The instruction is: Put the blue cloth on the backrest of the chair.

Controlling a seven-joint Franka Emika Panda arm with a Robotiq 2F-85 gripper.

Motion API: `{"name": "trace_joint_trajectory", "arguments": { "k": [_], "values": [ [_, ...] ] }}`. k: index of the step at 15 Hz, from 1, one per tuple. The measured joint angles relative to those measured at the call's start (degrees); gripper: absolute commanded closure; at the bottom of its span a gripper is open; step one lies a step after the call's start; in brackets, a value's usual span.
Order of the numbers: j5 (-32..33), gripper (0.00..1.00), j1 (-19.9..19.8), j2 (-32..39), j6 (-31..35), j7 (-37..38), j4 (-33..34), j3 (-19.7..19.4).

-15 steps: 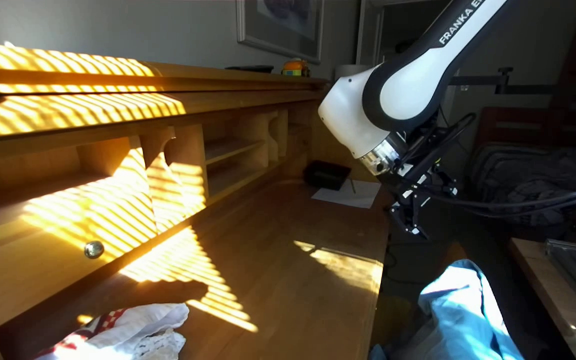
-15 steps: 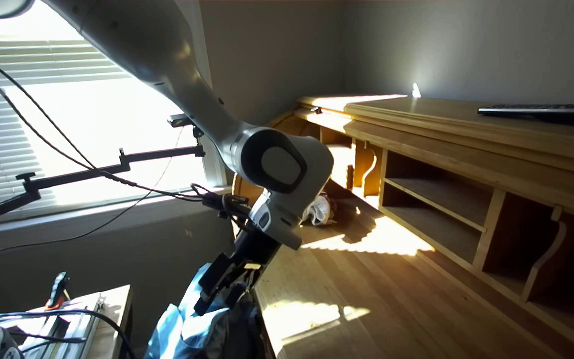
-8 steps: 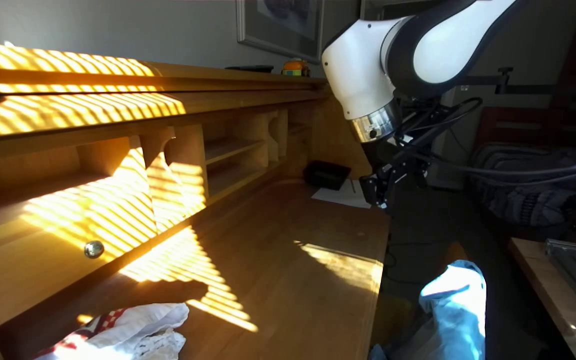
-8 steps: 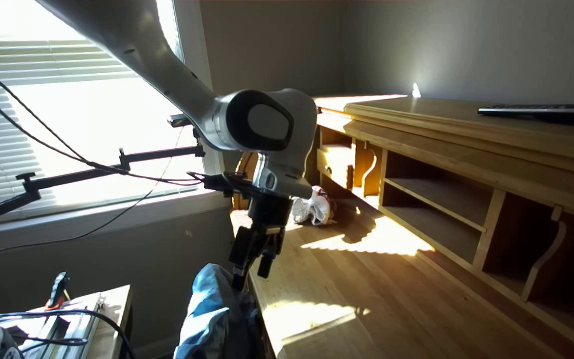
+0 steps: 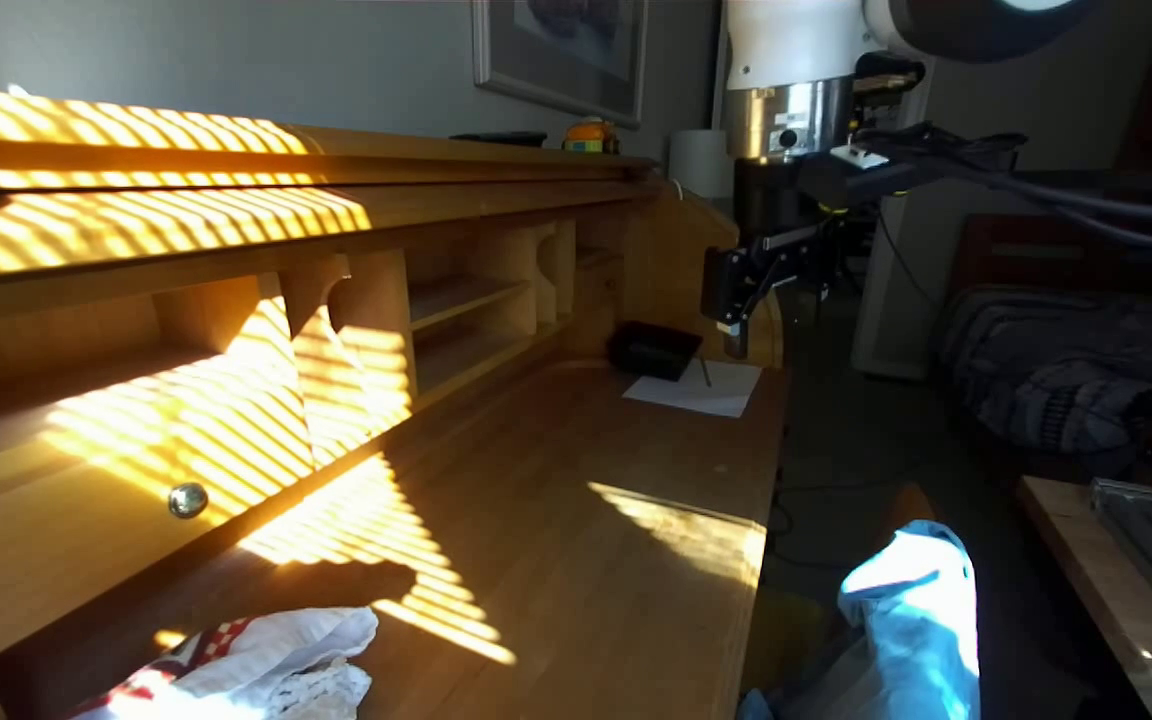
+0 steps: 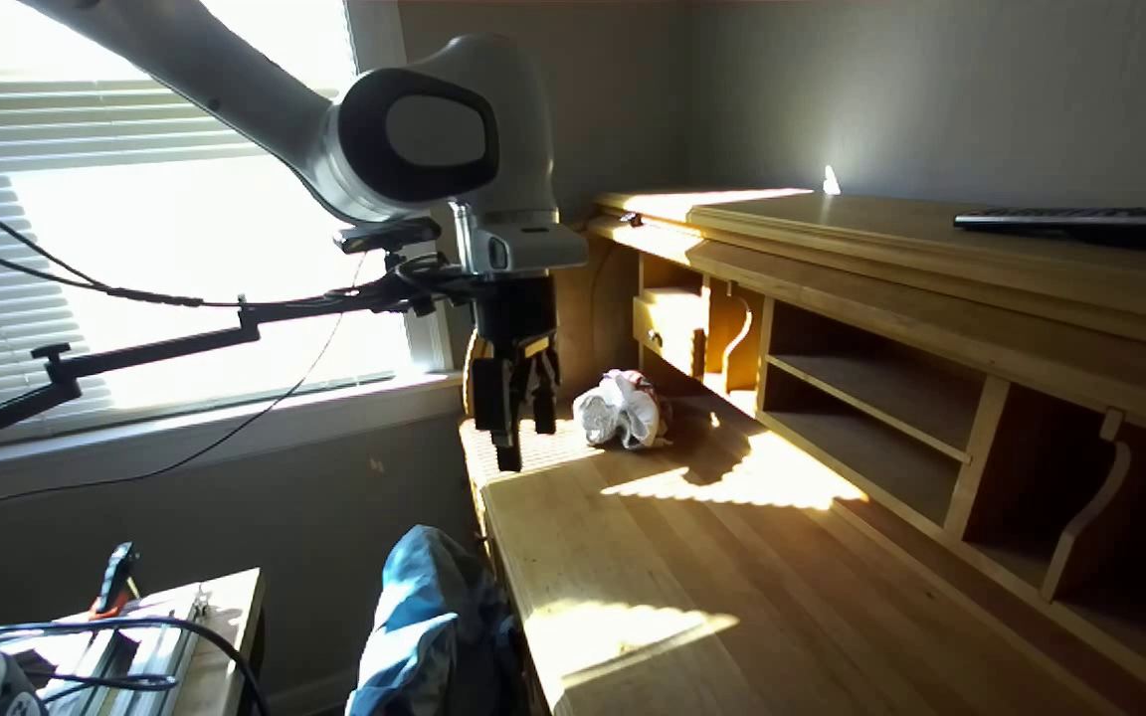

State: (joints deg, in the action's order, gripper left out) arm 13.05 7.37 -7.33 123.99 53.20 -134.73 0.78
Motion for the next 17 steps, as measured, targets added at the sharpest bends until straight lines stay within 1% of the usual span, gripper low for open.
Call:
{"name": "trace_joint_trajectory", "arguments": {
  "k": [2,4,6,7,8,10,17],
  "values": [
    [-2.0,0.0,-0.5,-3.2,3.5,-5.3,-2.1,0.2],
    [-6.5,0.0,-1.0,-5.7,5.6,-12.8,-3.6,0.0],
    [-12.9,0.0,-1.2,-7.3,5.7,-21.1,-4.2,-0.4],
    [-16.0,0.0,-1.2,-7.9,5.1,-24.8,-4.2,-0.6],
    [-17.8,0.0,-1.4,-8.0,3.4,-27.4,-4.1,-0.7],
    [-17.9,0.0,-2.5,-7.4,-0.5,-28.0,-3.7,-0.2],
    [-17.9,0.0,-2.9,-5.9,-1.1,-28.0,-3.2,0.2]
  ]
}}
